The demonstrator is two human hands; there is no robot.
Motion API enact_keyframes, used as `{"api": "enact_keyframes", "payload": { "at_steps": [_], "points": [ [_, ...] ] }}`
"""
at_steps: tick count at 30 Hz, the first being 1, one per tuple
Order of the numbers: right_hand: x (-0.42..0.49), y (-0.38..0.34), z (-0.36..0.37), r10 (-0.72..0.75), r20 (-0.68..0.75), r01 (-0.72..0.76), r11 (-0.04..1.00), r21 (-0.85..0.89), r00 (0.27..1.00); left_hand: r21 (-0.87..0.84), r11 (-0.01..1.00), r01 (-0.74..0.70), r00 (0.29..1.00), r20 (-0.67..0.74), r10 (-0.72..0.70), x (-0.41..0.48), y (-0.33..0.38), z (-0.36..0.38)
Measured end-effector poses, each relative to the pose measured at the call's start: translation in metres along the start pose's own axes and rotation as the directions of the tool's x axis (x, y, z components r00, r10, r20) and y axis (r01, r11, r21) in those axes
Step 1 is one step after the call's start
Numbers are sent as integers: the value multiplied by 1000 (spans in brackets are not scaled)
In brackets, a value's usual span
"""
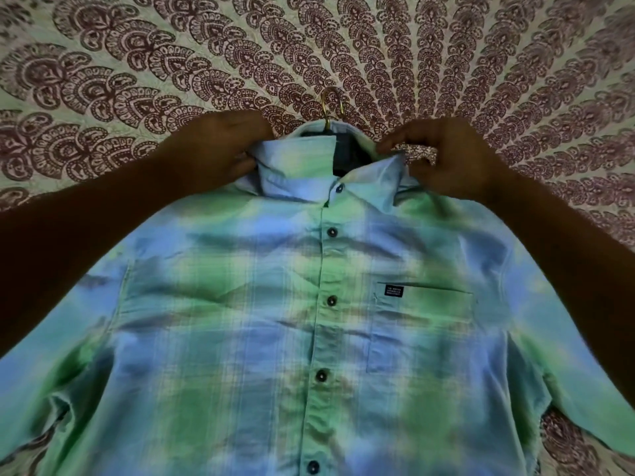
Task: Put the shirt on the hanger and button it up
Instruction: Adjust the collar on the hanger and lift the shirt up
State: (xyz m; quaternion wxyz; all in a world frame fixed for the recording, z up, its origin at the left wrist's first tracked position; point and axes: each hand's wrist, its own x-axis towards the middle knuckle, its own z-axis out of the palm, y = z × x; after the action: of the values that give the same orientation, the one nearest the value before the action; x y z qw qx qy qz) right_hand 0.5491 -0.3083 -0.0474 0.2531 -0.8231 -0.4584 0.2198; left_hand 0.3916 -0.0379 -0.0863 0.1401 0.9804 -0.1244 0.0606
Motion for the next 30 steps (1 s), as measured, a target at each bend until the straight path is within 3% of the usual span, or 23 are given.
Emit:
{"api": "enact_keyframes", "payload": {
  "at_steps": [3, 7, 9, 11, 13, 17, 19, 21, 25, 28, 30],
  "points": [
    [-8, 7, -5, -57, 220, 117, 956, -270, 974, -33, 998, -47, 998, 42, 49, 10, 5, 1],
    [-4, 13, 0, -217, 93, 235, 872, -429, 972, -9, 984, -178, 980, 86, 179, 16, 14, 1],
    [-1, 11, 1, -281, 28, 261, 846, -465, 959, 12, 972, -236, 971, 34, 236, 16, 16, -4],
    [1, 10, 1, -295, -77, 229, 860, -456, 952, 54, 985, -166, 981, -91, 170, 16, 14, -7],
    [4, 8, 0, -282, -220, 171, 892, -418, 934, 159, 987, 13, 974, -224, 23, 20, 12, -9],
    [13, 1, 9, -229, -332, 82, 912, -403, 915, 311, 929, 200, 972, -184, -147, 25, 14, -3],
    [14, 0, 18, -233, -337, 68, 897, -436, 912, 370, 919, 139, 988, -113, -104, 21, 15, 3],
    [10, 2, 25, -266, -310, 80, 860, -504, 913, 451, 891, -50, 997, -32, 72, 15, 19, 11],
    [6, 6, 38, -358, -250, 150, 791, -593, 900, 426, 834, -350, 926, 24, 377, 4, 19, 14],
    [2, 6, 43, -356, -289, 133, 803, -581, 889, 383, 867, -319, 936, -16, 351, 0, 25, 13],
    [-2, 5, 44, -321, -353, 94, 841, -532, 879, 349, 929, -123, 978, -114, 172, 3, 33, 9]
  ]
}}
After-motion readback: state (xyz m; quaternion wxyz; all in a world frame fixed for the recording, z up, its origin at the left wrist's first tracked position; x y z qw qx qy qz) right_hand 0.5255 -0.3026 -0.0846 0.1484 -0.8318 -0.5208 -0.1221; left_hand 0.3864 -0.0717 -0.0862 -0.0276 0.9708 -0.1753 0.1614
